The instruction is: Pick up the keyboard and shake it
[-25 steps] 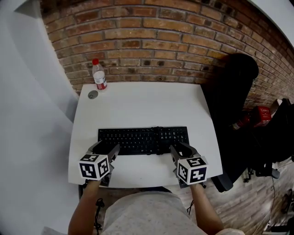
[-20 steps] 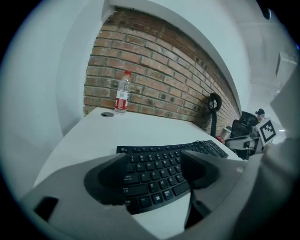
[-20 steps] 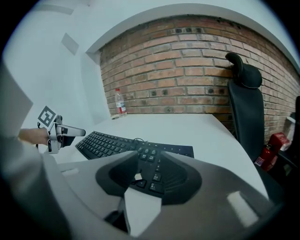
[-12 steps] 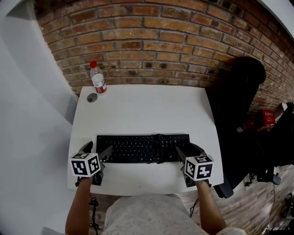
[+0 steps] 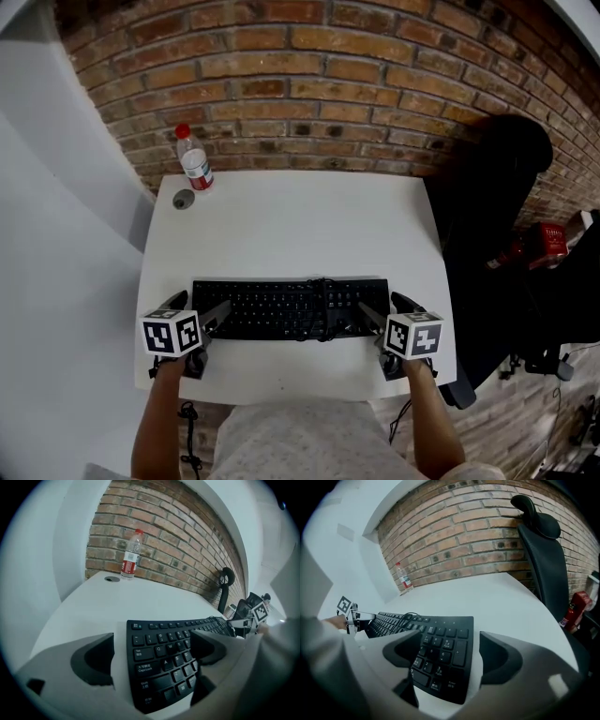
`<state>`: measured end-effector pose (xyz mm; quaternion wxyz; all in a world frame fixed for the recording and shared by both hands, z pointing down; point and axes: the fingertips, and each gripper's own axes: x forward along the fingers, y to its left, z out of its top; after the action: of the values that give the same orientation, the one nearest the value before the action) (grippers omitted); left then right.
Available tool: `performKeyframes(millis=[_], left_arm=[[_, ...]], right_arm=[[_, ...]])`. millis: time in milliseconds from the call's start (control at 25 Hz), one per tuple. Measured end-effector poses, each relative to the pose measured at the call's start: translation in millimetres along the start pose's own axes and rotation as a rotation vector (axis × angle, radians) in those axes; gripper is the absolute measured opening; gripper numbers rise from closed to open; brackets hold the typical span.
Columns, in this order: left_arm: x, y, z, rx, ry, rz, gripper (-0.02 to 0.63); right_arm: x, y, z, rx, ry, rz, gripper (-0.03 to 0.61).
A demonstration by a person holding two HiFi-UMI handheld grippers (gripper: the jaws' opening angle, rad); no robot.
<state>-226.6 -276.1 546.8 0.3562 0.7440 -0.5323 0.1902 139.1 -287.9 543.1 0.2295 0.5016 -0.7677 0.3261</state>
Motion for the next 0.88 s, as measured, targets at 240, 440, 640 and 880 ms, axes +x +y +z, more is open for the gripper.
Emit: performKeyframes(millis=[240,440,640,880], left_arm=[[11.2,-2.1,-3.9,0.015,0.049,0.004,0.497],[14.4,-4.7,-3.6,0.029,0.077,0.020,0.497],[17.2,-8.5,-3.6,0.001,0.100,0.029,0.479],[15.4,-4.7,-1.9,-0.041,0.112,0.041,0.443]], right_arm=[[12.5,-3.8,-3.8,0.038,0.044,0.025,0.423],[14.9,-3.4,-1.5,0.050,0.061,0.024,0.426],[17.3,3.4,-1.1,0.046,0.089,0.044,0.391],[17.3,-0.5,0.9,0.098,0.098,0.047,0.374]])
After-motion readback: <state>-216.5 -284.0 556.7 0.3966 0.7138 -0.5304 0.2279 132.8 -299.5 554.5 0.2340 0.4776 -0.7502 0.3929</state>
